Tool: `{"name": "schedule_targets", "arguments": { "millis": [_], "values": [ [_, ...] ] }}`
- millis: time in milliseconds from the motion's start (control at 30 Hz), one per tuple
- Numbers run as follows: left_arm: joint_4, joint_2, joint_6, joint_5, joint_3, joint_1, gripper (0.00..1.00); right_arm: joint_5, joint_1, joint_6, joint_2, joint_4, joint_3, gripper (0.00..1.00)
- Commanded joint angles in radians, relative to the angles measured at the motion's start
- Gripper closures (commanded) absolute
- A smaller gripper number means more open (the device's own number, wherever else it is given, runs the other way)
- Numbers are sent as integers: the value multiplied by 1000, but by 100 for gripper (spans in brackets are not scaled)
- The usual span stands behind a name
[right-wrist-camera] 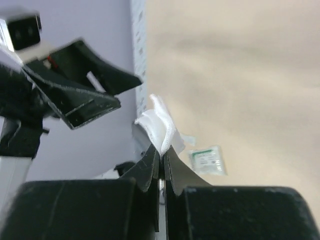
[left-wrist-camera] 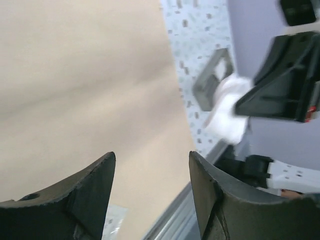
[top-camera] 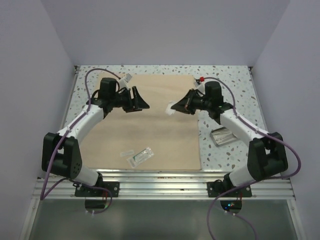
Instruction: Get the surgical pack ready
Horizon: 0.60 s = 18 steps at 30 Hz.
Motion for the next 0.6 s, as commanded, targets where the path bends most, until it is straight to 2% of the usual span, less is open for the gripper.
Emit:
{"name": "schedule_targets", "arguments": {
  "millis": [0, 67, 133, 267, 433, 567],
  "values": [
    [-265, 16, 182, -214, 44, 17, 35, 139, -194, -158, -130, -336, -21, 100],
    [-288, 8, 195, -274, 29, 17, 35, 186, -291, -215, -188, -443, -55, 100],
    [-299, -1, 196, -312, 15, 17, 35, 250, -493, -299, -279, -584, -94, 100],
    [-320, 25, 215, -308, 38, 17, 36, 242, -700, -420, -316, -707, -148, 100],
    [-348, 77, 221, -273, 99, 17, 36, 286, -801, -493, -247, -697, -176, 100],
    [-340, 88, 225, -262, 104, 17, 37, 161, -911, -514, -157, -625, -173, 100]
  ]
}}
